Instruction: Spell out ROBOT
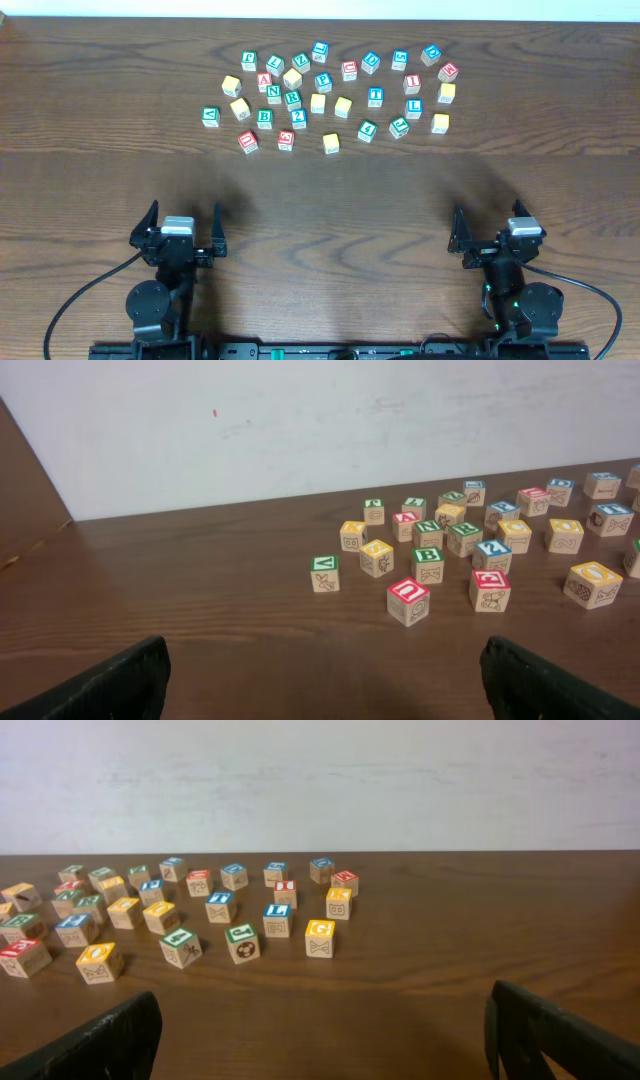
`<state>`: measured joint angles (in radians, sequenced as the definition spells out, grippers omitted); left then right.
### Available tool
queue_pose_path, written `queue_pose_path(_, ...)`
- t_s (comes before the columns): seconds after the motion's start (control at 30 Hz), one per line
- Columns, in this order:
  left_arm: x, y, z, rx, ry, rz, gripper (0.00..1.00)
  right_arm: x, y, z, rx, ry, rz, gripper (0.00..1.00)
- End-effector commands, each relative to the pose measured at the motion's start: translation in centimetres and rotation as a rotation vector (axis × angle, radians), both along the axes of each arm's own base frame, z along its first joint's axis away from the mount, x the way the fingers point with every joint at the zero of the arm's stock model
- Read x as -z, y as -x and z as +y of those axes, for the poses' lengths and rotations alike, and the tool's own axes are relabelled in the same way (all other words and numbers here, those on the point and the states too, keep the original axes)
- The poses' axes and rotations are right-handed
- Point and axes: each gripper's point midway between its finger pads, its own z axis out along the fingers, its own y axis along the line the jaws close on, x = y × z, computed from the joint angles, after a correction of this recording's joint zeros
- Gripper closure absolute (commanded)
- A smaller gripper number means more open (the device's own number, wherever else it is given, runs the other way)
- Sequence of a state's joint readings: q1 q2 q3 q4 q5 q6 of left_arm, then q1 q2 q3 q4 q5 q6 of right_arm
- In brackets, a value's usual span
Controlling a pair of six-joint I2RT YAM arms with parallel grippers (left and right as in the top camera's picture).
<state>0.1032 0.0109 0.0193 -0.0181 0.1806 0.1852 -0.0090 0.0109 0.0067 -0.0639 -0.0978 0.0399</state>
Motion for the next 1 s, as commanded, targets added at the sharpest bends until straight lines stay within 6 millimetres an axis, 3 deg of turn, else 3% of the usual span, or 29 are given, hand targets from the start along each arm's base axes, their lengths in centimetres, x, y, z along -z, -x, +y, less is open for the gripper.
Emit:
queue_pose_path(0.0,1.48,0.08,-0.04,0.005,-0.007,0.044,0.02,0.03,0.04,0.17,-0.010,0.011,-0.001,0.01)
queue_pose_path(0.97,1.40,0.07,-0.04,0.002,0.021,0.042,0.02,0.03,0.04,0.19,-0.010,0.011,-0.001,0.01)
